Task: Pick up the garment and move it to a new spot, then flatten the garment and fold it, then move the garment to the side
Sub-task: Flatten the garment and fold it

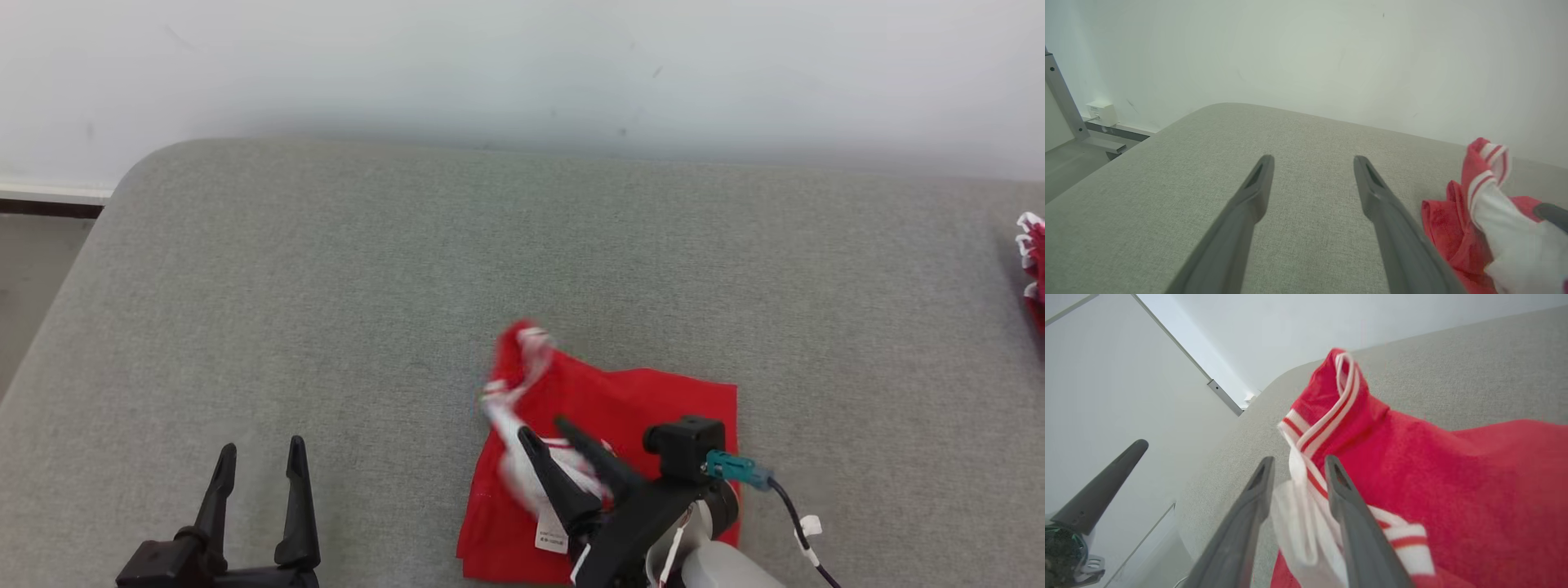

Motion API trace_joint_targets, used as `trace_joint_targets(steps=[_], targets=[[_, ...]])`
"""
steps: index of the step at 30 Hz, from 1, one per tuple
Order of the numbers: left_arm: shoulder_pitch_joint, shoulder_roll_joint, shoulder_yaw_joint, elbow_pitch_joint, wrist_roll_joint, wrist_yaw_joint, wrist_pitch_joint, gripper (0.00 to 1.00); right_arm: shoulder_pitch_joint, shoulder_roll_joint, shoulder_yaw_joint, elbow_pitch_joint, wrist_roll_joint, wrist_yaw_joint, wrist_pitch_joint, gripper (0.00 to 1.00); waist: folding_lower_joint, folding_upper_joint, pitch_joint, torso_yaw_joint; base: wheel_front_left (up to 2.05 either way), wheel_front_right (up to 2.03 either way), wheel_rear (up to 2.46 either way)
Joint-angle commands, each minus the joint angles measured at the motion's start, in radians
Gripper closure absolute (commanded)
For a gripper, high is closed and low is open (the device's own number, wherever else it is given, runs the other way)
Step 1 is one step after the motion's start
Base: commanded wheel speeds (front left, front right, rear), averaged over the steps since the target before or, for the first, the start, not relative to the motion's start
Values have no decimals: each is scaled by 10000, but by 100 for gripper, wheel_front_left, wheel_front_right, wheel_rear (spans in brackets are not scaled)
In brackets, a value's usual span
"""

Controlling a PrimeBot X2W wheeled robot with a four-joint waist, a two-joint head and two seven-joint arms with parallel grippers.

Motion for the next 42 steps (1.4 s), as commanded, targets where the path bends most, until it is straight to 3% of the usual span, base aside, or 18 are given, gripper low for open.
trace_joint_targets(steps=[1,7,17,23,30,31,32,33,42], targets=[[-57,7,16,29,34,24,-18,0,-171,13,-8,36,25,-30,-194,0,0,0,-31,-113,0,0,0],[-12,8,86,-16,137,-19,-18,0,-515,-600,-565,-193,-423,-30,-1209,0,0,0,-148,-503,0,0,0],[73,7,205,-192,250,-74,-18,0,497,-1950,-2651,-1355,-998,-30,-1742,0,0,0,-175,-1092,0,0,0],[52,8,262,-229,341,-123,-18,0,1594,-2054,-3481,-1801,-1291,-30,-1780,0,0,0,-205,-1221,0,0,0],[5,8,313,-240,473,-212,-18,0,2089,-1943,-3686,-1864,-1538,-30,-1787,0,0,0,-204,-1172,0,0,0],[-15,8,295,-226,485,-240,-18,0,2070,-1966,-3616,-1806,-1613,-30,-1787,17,0,0,-203,-1133,0,0,0],[-39,8,270,-212,490,-256,-18,0,2014,-2023,-3525,-1734,-1719,-30,-1786,65,0,0,-197,-1089,0,0,0],[-69,8,253,-193,497,-252,-18,0,1925,-2042,-3408,-1671,-1806,-30,-1786,100,0,0,-192,-1034,0,0,0],[-278,7,-84,-179,497,-279,-18,0,738,-1712,-2011,16,-1655,-30,-1764,100,0,0,-8,-401,0,0,0]])
